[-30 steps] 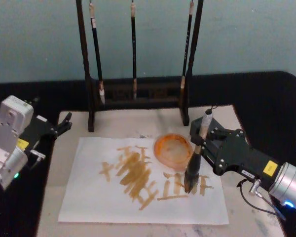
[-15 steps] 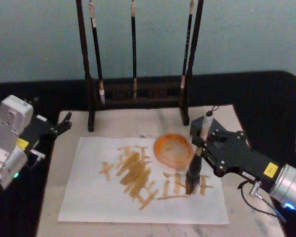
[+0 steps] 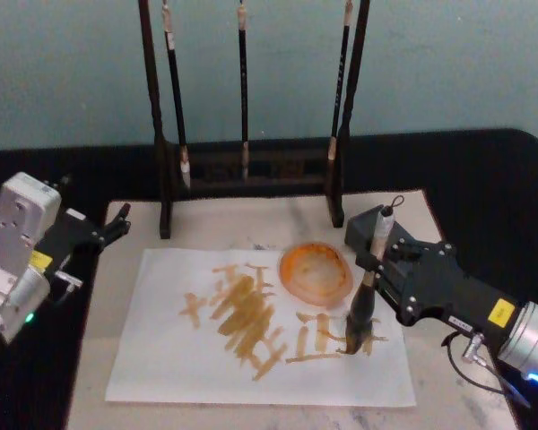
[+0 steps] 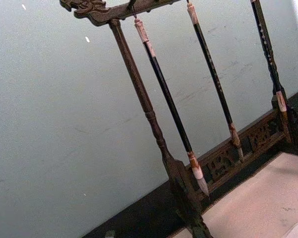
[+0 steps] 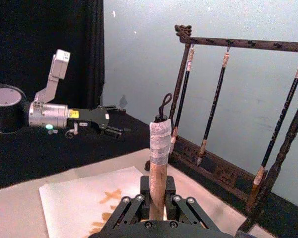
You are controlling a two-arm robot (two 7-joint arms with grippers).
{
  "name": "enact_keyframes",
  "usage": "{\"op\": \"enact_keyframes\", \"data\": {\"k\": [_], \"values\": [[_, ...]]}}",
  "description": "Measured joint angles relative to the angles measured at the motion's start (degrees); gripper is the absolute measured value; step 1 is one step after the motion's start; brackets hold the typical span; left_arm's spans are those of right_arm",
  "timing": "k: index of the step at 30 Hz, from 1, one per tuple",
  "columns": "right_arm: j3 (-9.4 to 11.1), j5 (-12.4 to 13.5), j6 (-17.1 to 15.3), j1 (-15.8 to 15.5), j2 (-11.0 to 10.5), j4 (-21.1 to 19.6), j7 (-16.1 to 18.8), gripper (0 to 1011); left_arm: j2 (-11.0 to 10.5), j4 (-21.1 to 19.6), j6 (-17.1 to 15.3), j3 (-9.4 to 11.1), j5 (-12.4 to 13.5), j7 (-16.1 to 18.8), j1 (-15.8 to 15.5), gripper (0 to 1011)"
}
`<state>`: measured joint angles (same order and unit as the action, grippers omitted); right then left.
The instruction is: Pick up the brush from the inkstone, write on the paper, then place the brush back to its original position.
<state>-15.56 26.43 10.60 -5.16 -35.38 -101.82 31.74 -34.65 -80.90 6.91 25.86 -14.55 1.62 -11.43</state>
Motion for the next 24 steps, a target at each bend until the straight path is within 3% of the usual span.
{"op": "enact_keyframes", "data": {"k": [24], "values": [[1.9, -0.9, -0.3, -2.4, -2.2, -2.6, 0.1, 177, 0.0, 0.0, 0.0, 0.0, 0.0, 0.0, 0.0, 1009]]}}
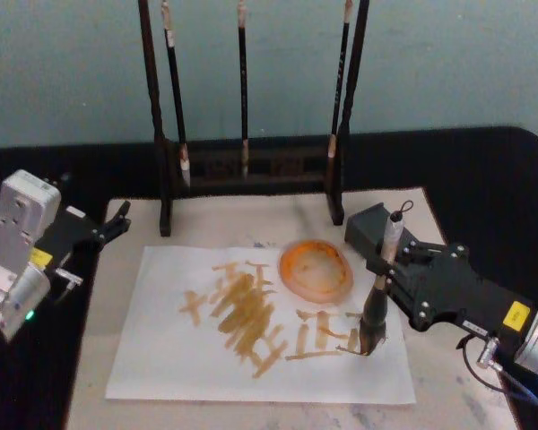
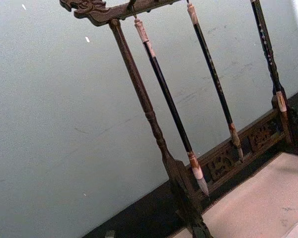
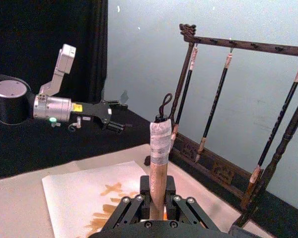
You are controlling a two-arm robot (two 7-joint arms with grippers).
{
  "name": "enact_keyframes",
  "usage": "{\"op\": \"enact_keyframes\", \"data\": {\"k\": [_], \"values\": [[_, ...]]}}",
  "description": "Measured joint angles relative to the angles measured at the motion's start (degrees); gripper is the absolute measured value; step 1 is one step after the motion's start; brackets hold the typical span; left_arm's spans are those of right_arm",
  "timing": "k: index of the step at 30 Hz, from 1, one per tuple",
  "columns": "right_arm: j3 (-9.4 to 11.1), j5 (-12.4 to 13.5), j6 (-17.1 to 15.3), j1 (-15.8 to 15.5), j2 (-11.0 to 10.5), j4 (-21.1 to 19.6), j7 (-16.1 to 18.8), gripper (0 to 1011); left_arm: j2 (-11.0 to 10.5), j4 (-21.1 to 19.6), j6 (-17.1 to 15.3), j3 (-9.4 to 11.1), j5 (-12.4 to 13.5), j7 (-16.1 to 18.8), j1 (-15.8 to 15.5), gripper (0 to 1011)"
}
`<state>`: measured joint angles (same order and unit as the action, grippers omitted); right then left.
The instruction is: Pick up the brush from the inkstone, write on the paper, then place the brush back to its original position.
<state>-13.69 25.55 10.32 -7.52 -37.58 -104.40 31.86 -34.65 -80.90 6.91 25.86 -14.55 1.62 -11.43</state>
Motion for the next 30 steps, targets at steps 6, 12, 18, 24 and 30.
{"op": "enact_keyframes", "data": {"k": [6, 12, 18, 24, 30], "values": [[0.4, -0.4, -0.2, -0.6, -0.7, -0.6, 0.0, 177, 0.0, 0.0, 0.0, 0.0, 0.0, 0.0, 0.0, 1010], [0.8, -0.8, -0.3, -1.0, -1.1, -1.0, 0.0, 177, 0.0, 0.0, 0.0, 0.0, 0.0, 0.0, 0.0, 1009], [1.2, -1.0, -0.3, -1.4, -1.3, -1.3, -0.1, 177, 0.0, 0.0, 0.0, 0.0, 0.0, 0.0, 0.0, 1010], [1.6, -1.1, -0.3, -1.7, -1.4, -1.6, -0.2, 177, 0.0, 0.0, 0.0, 0.0, 0.0, 0.0, 0.0, 1010], [2.1, -1.2, -0.2, -2.1, -1.6, -1.9, -0.2, 177, 0.0, 0.0, 0.0, 0.0, 0.0, 0.0, 0.0, 1010]]}}
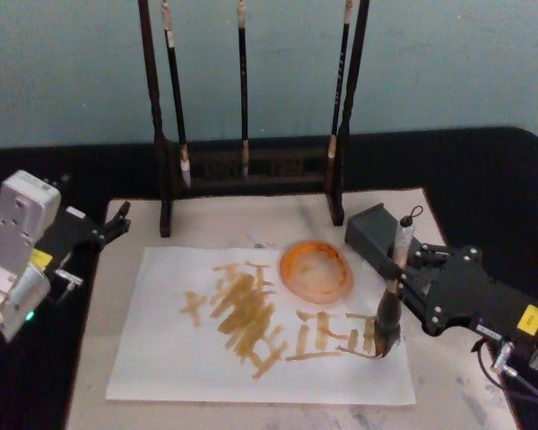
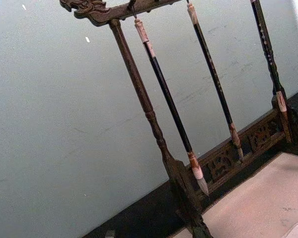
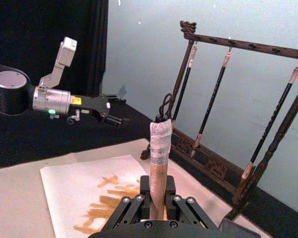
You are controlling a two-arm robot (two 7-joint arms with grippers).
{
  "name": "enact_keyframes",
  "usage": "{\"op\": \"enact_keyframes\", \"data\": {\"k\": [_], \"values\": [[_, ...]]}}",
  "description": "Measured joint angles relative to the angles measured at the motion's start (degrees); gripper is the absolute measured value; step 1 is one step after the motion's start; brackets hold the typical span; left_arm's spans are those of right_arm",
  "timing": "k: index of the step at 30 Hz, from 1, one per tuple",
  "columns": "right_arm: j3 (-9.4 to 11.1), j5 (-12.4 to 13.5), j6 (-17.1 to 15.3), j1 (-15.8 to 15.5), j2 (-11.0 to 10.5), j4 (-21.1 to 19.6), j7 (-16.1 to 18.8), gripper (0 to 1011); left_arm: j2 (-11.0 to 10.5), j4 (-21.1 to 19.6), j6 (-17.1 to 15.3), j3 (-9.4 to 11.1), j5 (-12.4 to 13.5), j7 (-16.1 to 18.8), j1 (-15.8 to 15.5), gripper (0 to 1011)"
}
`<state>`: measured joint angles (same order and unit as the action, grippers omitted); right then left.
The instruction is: Pick up the brush from the inkstone, write on the paper, then place the brush back to its original position.
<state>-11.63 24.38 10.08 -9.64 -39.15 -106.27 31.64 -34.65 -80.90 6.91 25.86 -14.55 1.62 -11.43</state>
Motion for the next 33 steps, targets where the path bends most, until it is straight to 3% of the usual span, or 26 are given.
{"op": "enact_keyframes", "data": {"k": [20, 33], "values": [[1.7, -0.2, 0.9, -0.8, -0.3, -1.6, -0.2, 177, 0.0, 0.0, 0.0, 0.0, 0.0, 0.0, 0.0, 1010], [3.0, 1.6, 2.6, 1.5, 2.3, 0.0, -0.7, 177, 0.0, 0.0, 0.0, 0.0, 0.0, 0.0, 0.0, 1010]]}}
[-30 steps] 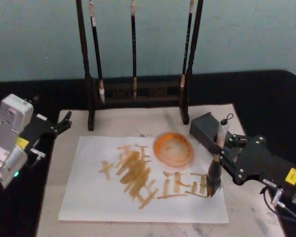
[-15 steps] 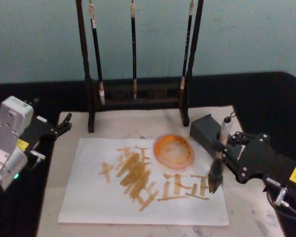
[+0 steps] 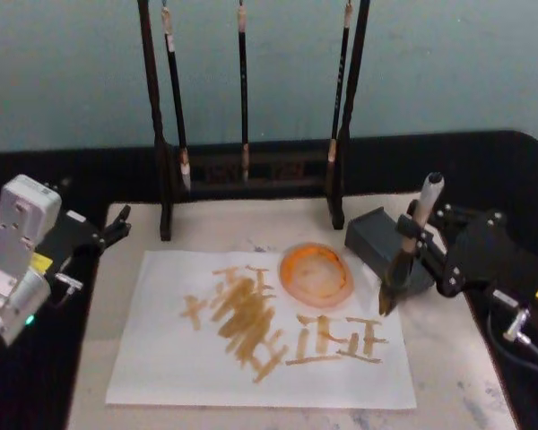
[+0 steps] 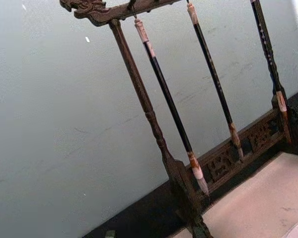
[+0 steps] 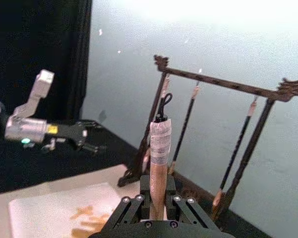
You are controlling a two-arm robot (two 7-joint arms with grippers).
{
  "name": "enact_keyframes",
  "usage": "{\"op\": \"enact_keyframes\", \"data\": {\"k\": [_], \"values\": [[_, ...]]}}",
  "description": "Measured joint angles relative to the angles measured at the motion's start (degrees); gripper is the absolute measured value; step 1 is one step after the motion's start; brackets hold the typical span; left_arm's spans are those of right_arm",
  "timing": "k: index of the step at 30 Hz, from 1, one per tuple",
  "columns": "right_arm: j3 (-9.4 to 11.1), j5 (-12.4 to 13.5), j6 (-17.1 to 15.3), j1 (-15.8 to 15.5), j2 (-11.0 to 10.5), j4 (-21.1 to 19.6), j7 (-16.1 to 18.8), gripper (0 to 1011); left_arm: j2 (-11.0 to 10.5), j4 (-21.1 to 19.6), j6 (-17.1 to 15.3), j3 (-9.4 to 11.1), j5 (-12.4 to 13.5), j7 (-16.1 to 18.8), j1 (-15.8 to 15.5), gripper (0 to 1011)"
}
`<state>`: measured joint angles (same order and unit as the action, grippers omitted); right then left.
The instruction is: Pick up the brush from the inkstone, write on the paper, then place the brush back to its original position.
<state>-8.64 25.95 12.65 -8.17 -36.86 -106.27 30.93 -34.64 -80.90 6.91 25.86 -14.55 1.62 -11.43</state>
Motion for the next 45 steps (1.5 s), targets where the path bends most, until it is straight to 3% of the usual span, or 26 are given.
{"op": "enact_keyframes", "data": {"k": [12, 26, 35, 37, 45], "values": [[-0.4, 2.4, 0.6, 3.9, 3.7, 3.7, -0.4, 177, 0.0, 0.0, 0.0, 0.0, 0.0, 0.0, 0.0, 1010], [-2.4, 9.0, -0.8, 10.0, 9.0, 9.8, 0.2, 177, 0.0, 0.0, 0.0, 0.0, 0.0, 0.0, 0.0, 1009], [-2.7, 16.1, -4.0, 13.2, 12.2, 14.2, -0.2, 177, 0.0, 0.0, 0.0, 0.0, 0.0, 0.0, 0.0, 1010], [-2.7, 18.7, -5.2, 14.3, 13.0, 15.8, -0.5, 177, 0.0, 0.0, 0.0, 0.0, 0.0, 0.0, 0.0, 1010], [-2.8, 24.7, -8.4, 16.7, 14.6, 20.2, -0.9, 177, 0.0, 0.0, 0.0, 0.0, 0.0, 0.0, 0.0, 1010]]}}
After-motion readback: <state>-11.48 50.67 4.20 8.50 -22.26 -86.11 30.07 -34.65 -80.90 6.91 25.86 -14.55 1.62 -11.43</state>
